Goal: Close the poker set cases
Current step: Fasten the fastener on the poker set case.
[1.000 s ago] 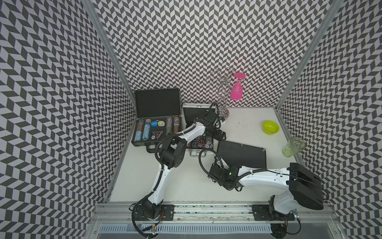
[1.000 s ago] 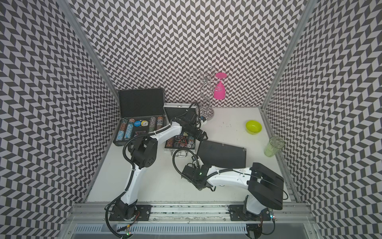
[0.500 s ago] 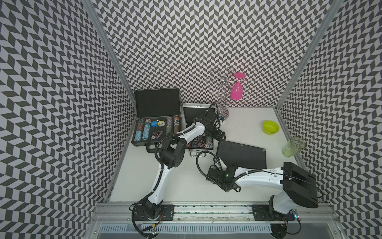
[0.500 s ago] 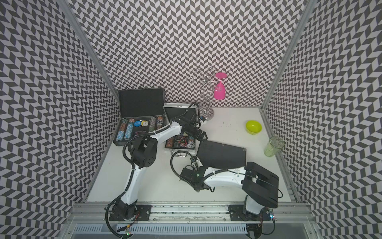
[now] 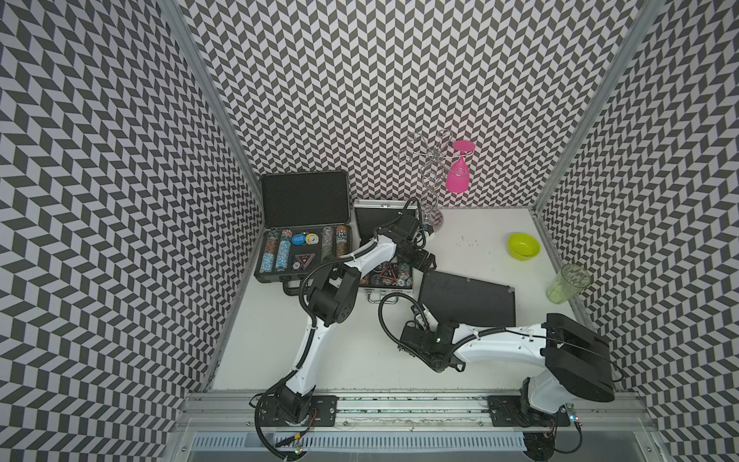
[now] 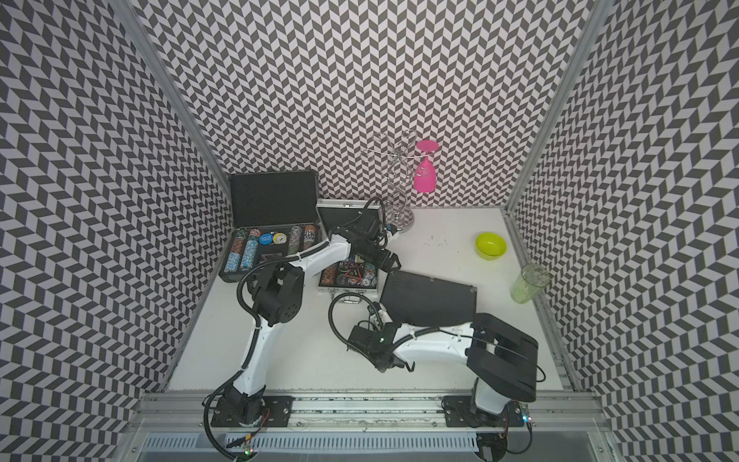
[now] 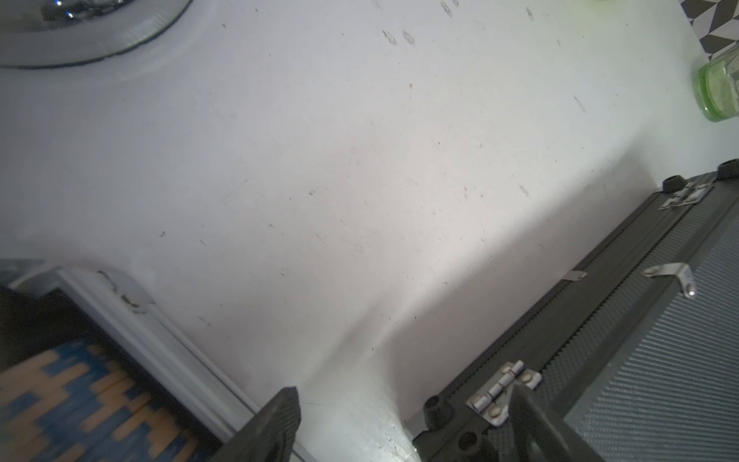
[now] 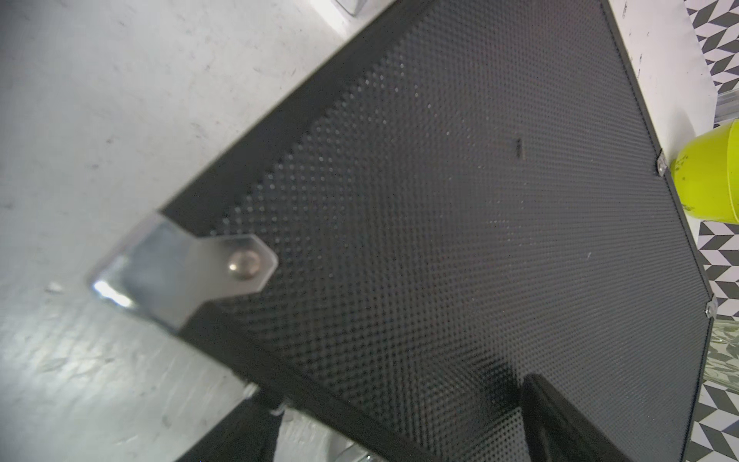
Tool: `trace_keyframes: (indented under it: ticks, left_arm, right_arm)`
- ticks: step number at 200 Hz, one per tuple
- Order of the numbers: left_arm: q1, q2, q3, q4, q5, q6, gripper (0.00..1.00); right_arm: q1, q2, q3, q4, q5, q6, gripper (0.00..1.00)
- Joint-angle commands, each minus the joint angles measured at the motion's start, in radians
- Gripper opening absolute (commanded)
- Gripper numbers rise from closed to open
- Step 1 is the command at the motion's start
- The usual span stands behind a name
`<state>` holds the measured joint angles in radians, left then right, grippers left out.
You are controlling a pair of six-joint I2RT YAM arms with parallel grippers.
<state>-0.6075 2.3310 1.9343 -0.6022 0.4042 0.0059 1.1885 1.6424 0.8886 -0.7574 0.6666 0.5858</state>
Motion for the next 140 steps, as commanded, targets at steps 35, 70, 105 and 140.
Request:
trace_keyframes:
  ticks: [35,70,105,140]
  left_arm:
    - [0.003,0.014,0.019,-0.037,0.011,0.013,0.83]
    - [0.011,0.017,0.019,-0.040,0.011,0.016,0.83]
    - [0.015,0.017,0.020,-0.041,0.019,0.017,0.83]
    - [0.018,0.018,0.017,-0.047,0.027,0.023,0.83]
  right_arm:
    - [-0.021,0.042,-0.053,0.116,-0.300,0.057,0.96]
    - [-0.022,0.013,-0.009,0.128,-0.298,0.023,1.00]
    - [-0.022,0.088,0.019,0.125,-0.271,0.018,1.00]
    - [-0.024,0.101,-0.003,0.162,-0.272,0.029,1.00]
